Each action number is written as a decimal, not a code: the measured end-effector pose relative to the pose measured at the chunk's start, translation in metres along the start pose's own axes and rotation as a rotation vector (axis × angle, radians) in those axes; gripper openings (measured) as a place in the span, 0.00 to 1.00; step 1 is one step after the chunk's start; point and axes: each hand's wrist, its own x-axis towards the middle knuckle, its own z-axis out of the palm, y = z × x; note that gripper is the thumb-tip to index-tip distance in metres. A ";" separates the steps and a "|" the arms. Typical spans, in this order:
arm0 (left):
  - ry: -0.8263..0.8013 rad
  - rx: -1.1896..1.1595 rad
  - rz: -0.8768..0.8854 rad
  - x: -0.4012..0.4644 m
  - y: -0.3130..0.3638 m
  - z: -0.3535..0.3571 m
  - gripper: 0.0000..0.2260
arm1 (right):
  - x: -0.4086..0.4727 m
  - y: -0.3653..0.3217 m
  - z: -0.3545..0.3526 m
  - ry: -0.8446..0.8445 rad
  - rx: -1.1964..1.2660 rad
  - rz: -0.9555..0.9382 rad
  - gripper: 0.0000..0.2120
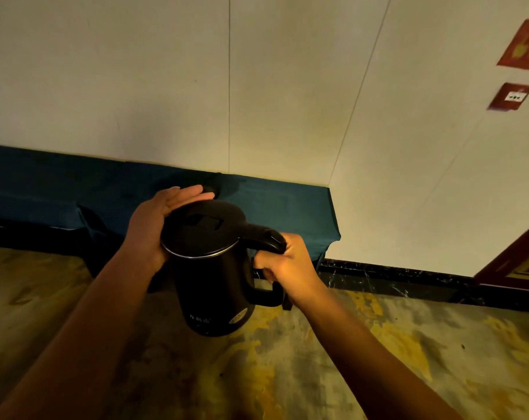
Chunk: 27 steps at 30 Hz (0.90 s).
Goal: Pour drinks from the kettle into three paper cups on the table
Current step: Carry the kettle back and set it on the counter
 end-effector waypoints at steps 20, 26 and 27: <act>0.266 -0.007 -0.007 0.195 -0.013 -0.052 0.21 | 0.242 0.058 0.025 -0.194 -0.028 0.011 0.06; 0.257 0.030 -0.036 0.278 -0.004 -0.100 0.23 | 0.325 0.076 0.069 -0.149 -0.057 0.058 0.03; 0.251 0.042 -0.046 0.292 -0.002 -0.107 0.23 | 0.336 0.077 0.076 -0.133 -0.064 0.064 0.04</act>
